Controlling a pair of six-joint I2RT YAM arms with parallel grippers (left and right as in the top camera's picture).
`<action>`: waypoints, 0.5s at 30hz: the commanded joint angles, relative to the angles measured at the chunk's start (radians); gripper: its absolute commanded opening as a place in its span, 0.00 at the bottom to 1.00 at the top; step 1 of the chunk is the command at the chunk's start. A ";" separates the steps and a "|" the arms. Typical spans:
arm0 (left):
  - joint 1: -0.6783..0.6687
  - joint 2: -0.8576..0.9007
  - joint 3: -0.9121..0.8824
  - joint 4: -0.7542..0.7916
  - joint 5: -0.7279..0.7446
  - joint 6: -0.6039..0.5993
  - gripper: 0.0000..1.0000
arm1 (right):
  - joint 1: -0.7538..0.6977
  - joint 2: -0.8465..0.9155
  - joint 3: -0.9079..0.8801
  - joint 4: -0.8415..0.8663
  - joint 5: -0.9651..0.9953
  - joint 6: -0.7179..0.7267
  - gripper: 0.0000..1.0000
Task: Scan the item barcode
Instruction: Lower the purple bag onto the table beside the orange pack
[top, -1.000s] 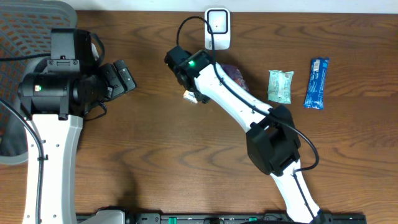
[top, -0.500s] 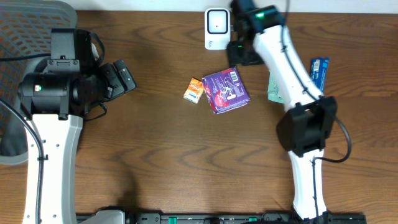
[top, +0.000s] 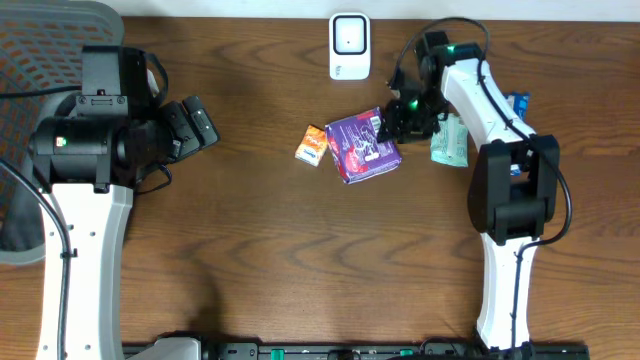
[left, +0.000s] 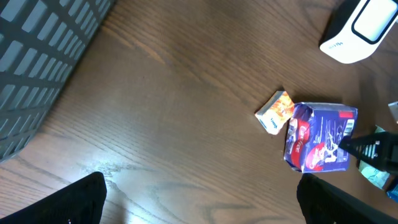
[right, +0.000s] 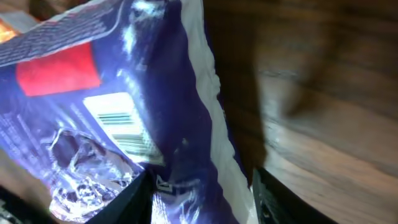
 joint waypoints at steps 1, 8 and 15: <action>0.004 -0.002 0.000 -0.003 -0.007 0.003 0.98 | -0.002 -0.006 -0.053 0.019 -0.045 -0.043 0.40; 0.004 -0.002 0.000 -0.003 -0.007 0.003 0.98 | -0.013 -0.006 -0.072 0.062 -0.027 0.093 0.01; 0.004 -0.002 0.000 -0.003 -0.007 0.003 0.98 | -0.063 -0.053 -0.069 0.087 0.057 0.312 0.01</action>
